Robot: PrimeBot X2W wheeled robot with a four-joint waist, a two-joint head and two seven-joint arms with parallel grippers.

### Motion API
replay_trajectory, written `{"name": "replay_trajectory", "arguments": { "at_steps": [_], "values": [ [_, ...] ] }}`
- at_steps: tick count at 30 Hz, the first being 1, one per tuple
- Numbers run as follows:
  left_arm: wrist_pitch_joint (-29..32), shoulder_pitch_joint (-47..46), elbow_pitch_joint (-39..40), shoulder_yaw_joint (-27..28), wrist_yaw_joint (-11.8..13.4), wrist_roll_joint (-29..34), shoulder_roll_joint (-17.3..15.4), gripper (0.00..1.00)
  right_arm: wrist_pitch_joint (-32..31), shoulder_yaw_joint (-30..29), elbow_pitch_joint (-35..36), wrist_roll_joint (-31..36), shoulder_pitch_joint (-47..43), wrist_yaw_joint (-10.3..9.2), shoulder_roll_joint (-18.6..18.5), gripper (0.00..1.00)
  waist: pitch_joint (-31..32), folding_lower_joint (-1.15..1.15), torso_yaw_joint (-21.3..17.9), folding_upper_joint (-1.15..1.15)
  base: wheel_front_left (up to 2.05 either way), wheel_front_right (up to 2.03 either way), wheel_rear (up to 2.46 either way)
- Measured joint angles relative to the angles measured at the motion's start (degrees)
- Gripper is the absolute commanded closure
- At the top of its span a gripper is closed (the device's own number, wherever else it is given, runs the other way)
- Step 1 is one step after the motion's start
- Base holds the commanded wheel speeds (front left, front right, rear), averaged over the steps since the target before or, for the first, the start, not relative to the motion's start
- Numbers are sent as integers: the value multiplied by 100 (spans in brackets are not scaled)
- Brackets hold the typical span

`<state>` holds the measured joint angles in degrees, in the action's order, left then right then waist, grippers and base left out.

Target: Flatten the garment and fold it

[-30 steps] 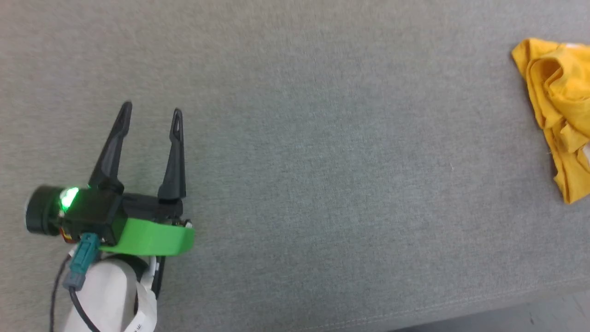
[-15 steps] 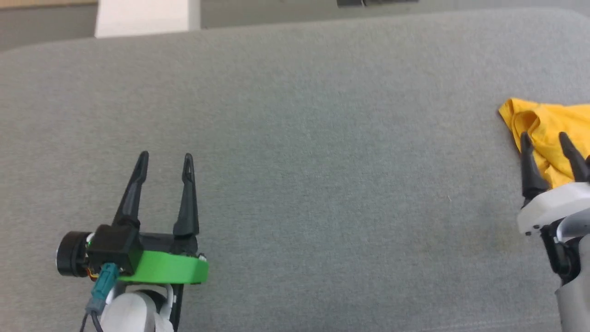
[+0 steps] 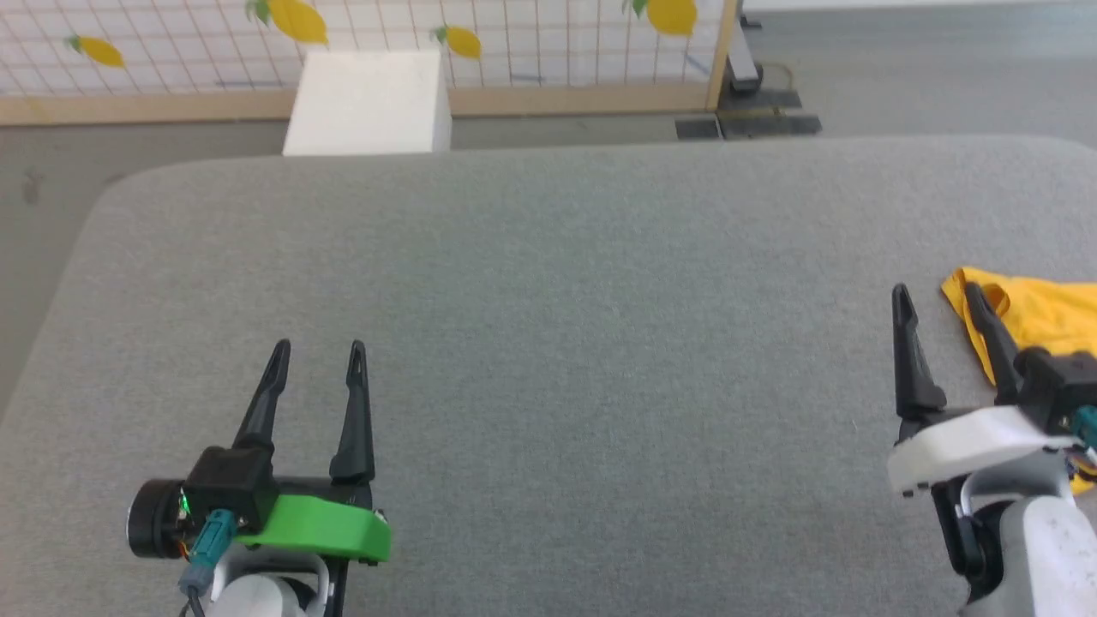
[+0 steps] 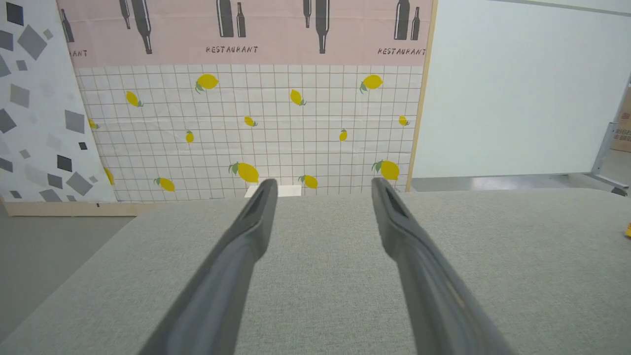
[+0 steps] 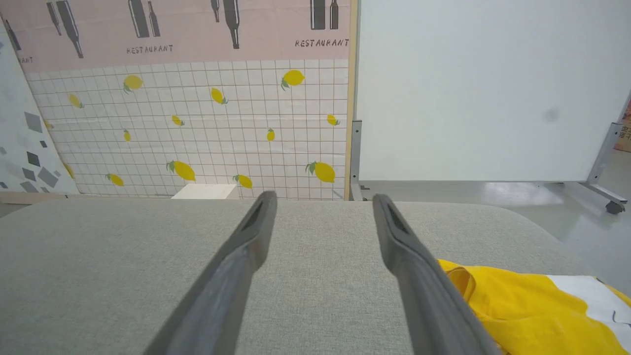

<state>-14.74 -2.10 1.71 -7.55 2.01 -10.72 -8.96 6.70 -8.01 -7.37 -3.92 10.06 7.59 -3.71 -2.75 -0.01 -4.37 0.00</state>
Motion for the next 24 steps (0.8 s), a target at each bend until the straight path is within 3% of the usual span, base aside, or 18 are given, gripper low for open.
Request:
{"name": "replay_trajectory", "arguments": {
  "at_steps": [10,24],
  "values": [
    [1,336,-271,93,-54,-133,209,0,547,-471,-212,40,-585,-1,75,0,384,0,225,0,0,0,0],
    [1,558,-289,286,-155,116,309,0,697,-377,-383,257,-735,-1,78,0,336,0,290,0,0,0,0]
  ]
}}
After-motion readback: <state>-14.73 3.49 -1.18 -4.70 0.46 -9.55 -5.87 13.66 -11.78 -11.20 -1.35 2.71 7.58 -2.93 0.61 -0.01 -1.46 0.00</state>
